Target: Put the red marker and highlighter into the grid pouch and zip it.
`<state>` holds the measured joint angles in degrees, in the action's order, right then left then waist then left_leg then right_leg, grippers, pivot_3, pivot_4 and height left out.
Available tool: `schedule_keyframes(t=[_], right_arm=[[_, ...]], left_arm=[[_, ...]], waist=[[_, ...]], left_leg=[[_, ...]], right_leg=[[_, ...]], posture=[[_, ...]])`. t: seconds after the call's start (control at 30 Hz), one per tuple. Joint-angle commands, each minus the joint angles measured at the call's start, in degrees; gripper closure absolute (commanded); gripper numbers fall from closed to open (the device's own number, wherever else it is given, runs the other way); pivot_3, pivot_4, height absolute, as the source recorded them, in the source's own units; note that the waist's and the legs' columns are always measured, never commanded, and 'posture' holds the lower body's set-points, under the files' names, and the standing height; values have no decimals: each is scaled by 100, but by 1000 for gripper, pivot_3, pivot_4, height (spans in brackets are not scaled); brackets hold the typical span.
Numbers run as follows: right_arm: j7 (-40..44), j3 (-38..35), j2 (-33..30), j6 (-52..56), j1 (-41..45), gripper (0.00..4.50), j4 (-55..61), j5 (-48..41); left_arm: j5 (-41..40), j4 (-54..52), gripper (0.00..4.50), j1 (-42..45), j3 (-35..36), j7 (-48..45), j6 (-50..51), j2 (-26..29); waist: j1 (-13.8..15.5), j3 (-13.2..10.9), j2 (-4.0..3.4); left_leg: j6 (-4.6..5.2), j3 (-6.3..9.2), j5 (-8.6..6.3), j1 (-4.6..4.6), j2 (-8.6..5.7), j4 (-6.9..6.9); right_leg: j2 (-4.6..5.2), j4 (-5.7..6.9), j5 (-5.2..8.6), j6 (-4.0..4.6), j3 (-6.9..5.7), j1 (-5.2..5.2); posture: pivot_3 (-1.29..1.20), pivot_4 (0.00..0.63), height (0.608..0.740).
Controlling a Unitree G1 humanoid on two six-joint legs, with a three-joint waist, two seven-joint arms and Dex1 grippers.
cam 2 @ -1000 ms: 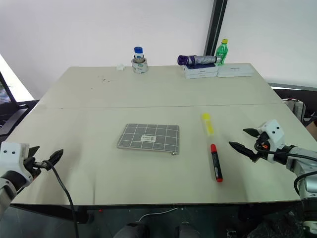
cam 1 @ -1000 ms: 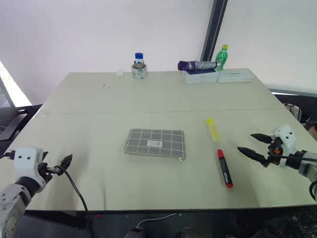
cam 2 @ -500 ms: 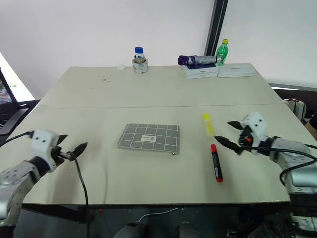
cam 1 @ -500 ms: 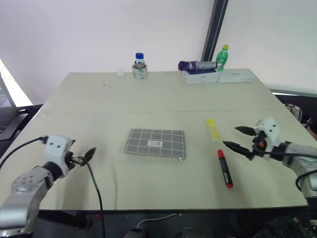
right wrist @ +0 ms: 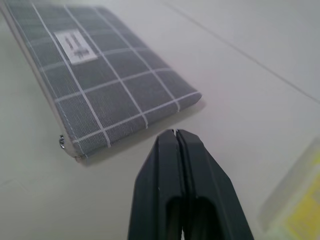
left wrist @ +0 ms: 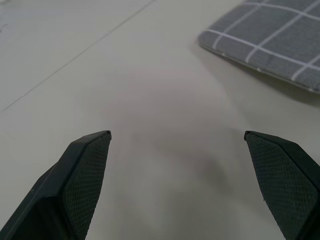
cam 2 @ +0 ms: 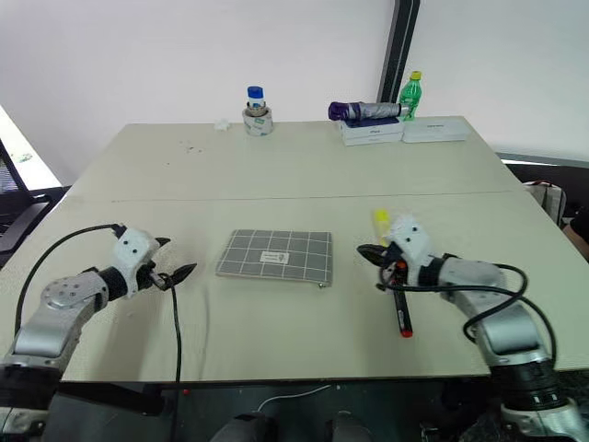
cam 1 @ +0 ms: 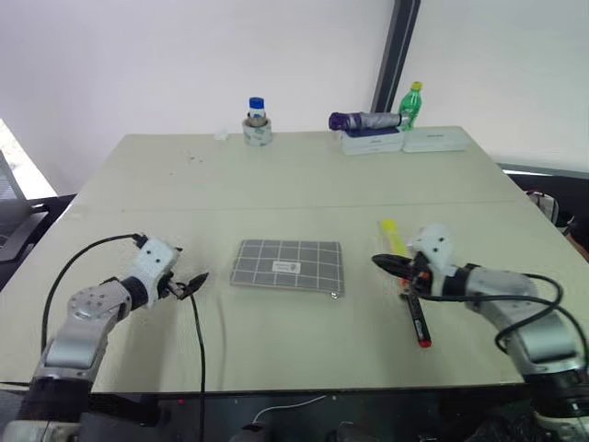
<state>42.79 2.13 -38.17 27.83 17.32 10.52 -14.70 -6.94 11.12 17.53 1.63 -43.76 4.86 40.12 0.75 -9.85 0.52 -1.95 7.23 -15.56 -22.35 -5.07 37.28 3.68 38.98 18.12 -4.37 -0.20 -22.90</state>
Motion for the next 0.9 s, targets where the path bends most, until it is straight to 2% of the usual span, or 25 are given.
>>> schedule_keyframes(t=[0.03, 0.2, 0.37, 0.5, 0.9], right_arm=[[-378, 217, 88, 146, 269, 4453, 11, 424], [-689, 526, 273, 290, 479, 4453, -257, 854], [-838, 732, 475, 292, 555, 4453, -471, 1131], [-852, 766, 632, 385, 596, 4453, -542, 1147], [-839, 825, 779, 566, 732, 4453, -625, 1243]], left_arm=[[365, 434, 0, 350, -334, -384, -918, 101], [741, 1039, 0, 758, -711, -637, -1885, 25], [1277, 1726, 0, 1175, -1056, -482, -2887, -76], [1229, 2006, 0, 1418, -1091, -516, -3381, -261], [970, 1827, 0, 1403, -1297, -1309, -3891, -427]], waist=[[-7, 0, 0], [-17, 0, 1], [-15, 1, 0], [-17, 1, 1], [-90, 1, 1]], left_leg=[[-1, 0, 1, -2, -1, 0], [-5, 0, 3, -6, -1, -2], [-5, -1, 3, -6, -1, -1], [-5, -1, 3, -5, -3, 4], [-5, 0, 3, -6, -2, 5]], right_leg=[[0, 0, 0, 0, 0, -2], [0, 1, 0, 0, 0, -10], [-1, 4, 0, 0, 0, -11], [-1, 10, -1, -1, 0, -11], [-3, 13, -1, -1, 0, -12]], posture=[[0, 150, 740], [0, 150, 740], [0, 150, 740], [0, 150, 740], [0, 150, 740]])
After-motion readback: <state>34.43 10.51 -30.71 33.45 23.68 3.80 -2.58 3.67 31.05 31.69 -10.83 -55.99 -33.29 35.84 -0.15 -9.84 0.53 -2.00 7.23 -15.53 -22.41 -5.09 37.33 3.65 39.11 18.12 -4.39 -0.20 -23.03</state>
